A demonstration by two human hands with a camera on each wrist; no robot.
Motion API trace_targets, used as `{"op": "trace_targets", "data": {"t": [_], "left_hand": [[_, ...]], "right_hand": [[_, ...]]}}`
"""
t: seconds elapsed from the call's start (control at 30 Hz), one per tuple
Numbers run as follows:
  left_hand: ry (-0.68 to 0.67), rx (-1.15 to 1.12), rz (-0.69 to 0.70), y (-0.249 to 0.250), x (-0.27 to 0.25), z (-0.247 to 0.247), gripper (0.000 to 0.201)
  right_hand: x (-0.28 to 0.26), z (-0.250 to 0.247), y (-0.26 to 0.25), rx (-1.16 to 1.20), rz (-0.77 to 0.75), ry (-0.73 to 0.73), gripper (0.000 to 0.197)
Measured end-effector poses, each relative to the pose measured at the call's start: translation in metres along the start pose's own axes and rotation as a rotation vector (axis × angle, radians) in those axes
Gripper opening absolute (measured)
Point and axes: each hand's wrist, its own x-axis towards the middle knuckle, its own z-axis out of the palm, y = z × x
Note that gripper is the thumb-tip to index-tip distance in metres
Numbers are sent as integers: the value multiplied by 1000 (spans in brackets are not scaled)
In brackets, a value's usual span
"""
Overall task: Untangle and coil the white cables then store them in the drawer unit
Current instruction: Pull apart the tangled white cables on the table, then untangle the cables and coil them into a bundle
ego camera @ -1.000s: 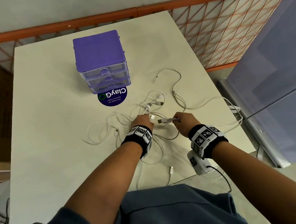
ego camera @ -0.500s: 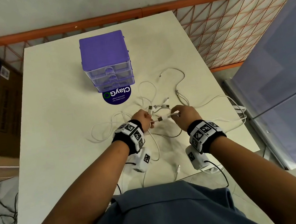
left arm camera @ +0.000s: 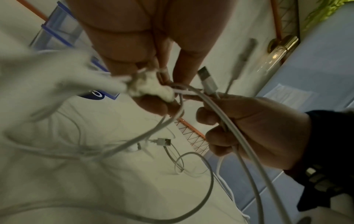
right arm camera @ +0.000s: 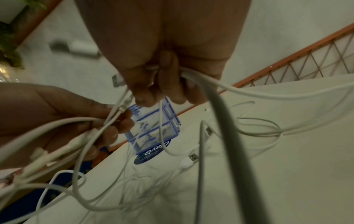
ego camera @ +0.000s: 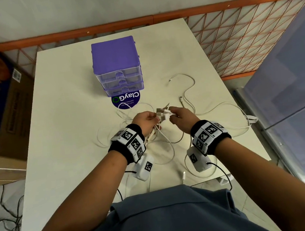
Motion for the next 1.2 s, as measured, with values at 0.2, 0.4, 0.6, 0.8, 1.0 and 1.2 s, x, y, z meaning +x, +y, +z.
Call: {"op": "trace_targets", "data": {"t": [0.2, 0.4, 0.6, 0.8, 1.0, 1.2], "left_hand": [[88, 109, 82, 1, -4, 8, 19], [-31, 27, 67, -1, -15, 3, 27], [148, -39, 69, 0, -10, -9, 33], [330, 123, -6, -19, 7, -45, 28], [349, 485, -123, -34, 8, -62, 29], [484, 877, 38, -10, -6, -30, 58]], "right_hand": [[0, 10, -9, 75, 33, 14, 24], [2, 7, -7, -64, 100, 53, 21], [-5, 6, 3, -146, 53, 84, 19], [-2, -4, 23, 135, 176, 278, 19], [-2, -10, 29, 343, 211, 386, 22], [0, 1, 31, 307, 223, 317, 25]]}}
